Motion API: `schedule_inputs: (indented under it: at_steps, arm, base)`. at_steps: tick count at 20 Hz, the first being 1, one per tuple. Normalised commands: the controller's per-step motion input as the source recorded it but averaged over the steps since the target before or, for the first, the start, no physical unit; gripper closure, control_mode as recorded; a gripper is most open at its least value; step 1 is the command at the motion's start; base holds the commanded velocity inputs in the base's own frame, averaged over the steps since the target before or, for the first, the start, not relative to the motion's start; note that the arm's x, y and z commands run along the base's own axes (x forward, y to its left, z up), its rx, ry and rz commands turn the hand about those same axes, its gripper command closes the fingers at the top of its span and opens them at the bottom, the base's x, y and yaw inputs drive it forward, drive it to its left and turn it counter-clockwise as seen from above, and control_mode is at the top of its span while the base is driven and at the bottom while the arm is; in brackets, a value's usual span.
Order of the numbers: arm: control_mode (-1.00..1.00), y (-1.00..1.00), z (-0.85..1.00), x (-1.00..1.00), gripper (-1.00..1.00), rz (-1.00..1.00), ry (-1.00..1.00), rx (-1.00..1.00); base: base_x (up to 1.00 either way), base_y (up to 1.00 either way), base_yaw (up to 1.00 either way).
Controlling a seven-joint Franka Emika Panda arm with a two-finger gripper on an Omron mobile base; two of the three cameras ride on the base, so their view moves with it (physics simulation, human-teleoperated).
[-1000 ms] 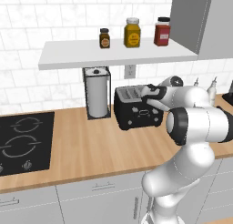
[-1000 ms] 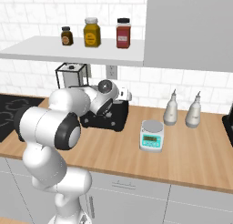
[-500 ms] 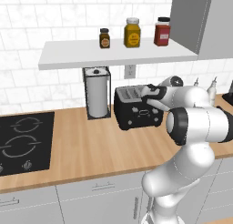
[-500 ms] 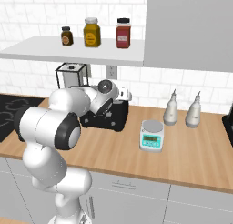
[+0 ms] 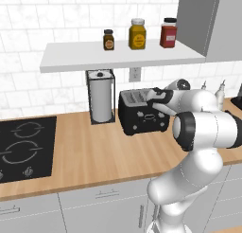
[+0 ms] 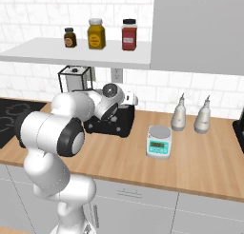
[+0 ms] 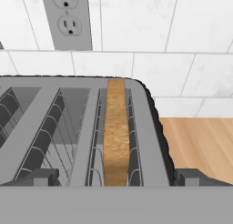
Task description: Start the toaster. Once the lever pops up, take the bread to the plate on the dining counter.
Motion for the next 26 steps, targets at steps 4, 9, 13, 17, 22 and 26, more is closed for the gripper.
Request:
schedule_inputs:
  at_steps: [4, 9, 13, 17, 22, 26]
  arm:
    - [-1.0, 0.0, 0.0, 0.0, -1.0, 0.0, 0.0, 0.0]
    - [-1.0, 0.0, 0.0, 0.0, -1.0, 0.0, 0.0, 0.0]
    - [-1.0, 0.0, 0.0, 0.0, -1.0, 0.0, 0.0, 0.0]
    - [-1.0, 0.0, 0.0, 0.0, -1.0, 0.0, 0.0, 0.0]
    - [-1.0, 0.0, 0.0, 0.0, -1.0, 0.0, 0.0, 0.0]
    - [-1.0, 0.0, 0.0, 0.0, -1.0, 0.0, 0.0, 0.0]
  base:
    - [0.0, 0.0, 0.0]
    - [0.0, 0.0, 0.0]
    - [0.0, 0.0, 0.0]
    - [0.0, 0.0, 0.0]
    - [0.0, 0.0, 0.0]
    - [0.0, 0.0, 0.0]
